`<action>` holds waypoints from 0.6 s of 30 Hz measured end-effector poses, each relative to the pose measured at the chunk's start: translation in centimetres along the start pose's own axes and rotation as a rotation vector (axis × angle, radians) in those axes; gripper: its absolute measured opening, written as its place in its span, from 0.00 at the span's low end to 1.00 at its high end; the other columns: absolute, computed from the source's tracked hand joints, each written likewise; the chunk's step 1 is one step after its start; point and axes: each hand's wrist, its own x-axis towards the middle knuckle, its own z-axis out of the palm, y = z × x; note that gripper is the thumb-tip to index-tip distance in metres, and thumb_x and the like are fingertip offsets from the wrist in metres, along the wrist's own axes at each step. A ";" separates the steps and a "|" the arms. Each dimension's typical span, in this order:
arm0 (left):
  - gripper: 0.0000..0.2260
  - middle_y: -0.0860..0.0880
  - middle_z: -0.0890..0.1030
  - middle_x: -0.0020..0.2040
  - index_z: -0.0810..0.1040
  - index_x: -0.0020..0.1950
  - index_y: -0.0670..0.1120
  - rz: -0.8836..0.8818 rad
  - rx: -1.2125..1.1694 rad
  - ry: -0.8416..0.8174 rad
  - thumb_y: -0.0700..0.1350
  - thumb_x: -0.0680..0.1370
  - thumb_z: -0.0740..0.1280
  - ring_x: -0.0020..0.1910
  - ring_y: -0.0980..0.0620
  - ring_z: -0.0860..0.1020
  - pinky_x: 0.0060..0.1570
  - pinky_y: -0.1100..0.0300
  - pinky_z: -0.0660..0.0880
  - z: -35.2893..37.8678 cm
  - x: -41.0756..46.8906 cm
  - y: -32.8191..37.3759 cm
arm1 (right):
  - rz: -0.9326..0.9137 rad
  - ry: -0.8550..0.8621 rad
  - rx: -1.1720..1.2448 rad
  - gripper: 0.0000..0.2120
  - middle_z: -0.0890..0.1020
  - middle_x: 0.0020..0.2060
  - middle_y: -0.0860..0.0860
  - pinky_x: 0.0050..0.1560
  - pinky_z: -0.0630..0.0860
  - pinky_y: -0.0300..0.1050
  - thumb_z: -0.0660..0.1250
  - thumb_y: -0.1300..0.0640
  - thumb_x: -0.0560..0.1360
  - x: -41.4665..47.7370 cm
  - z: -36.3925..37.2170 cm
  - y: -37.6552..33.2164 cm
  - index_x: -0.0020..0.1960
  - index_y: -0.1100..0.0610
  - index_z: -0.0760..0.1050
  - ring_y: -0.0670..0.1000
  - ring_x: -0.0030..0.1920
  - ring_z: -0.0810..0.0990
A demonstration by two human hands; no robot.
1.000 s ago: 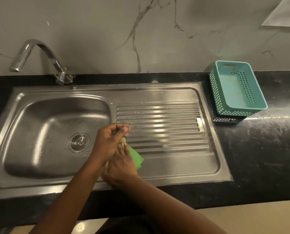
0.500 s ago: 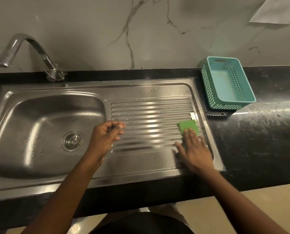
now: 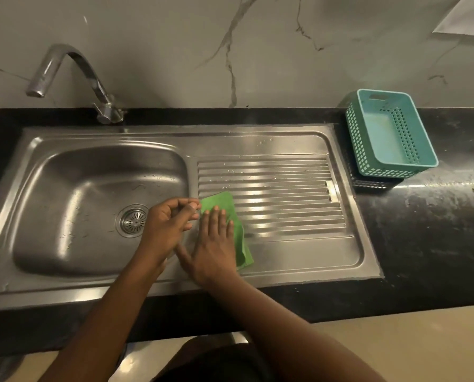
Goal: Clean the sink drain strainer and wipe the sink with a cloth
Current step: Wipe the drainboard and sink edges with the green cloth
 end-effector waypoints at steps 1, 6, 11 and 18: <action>0.09 0.42 0.88 0.55 0.84 0.60 0.39 0.004 -0.003 0.006 0.40 0.83 0.68 0.54 0.48 0.87 0.59 0.50 0.81 0.0 0.1 0.0 | -0.026 -0.012 -0.029 0.53 0.39 0.84 0.59 0.82 0.38 0.60 0.31 0.21 0.74 0.4 -0.2 0.0 0.85 0.59 0.40 0.57 0.83 0.35; 0.07 0.43 0.88 0.54 0.85 0.57 0.41 0.004 0.017 -0.060 0.40 0.83 0.69 0.48 0.52 0.86 0.56 0.50 0.80 0.6 0.6 -0.4 | -0.263 -0.007 -0.211 0.39 0.51 0.85 0.51 0.84 0.48 0.55 0.45 0.29 0.82 -0.4 -3.5 8.1 0.86 0.52 0.48 0.50 0.85 0.47; 0.06 0.49 0.90 0.51 0.87 0.54 0.48 0.022 0.022 -0.076 0.43 0.82 0.70 0.53 0.48 0.87 0.55 0.52 0.82 0.4 1.2 -0.9 | 0.027 0.134 -0.195 0.37 0.58 0.83 0.49 0.82 0.54 0.51 0.44 0.28 0.82 -3.2 -7.6 18.4 0.84 0.48 0.55 0.50 0.83 0.58; 0.06 0.49 0.90 0.52 0.87 0.55 0.49 0.024 0.006 -0.086 0.43 0.83 0.69 0.54 0.48 0.87 0.56 0.52 0.82 -0.1 1.2 -1.5 | 0.316 0.307 -0.220 0.40 0.78 0.59 0.57 0.68 0.70 0.55 0.42 0.25 0.80 -1.7 -8.9 16.6 0.62 0.57 0.75 0.57 0.61 0.73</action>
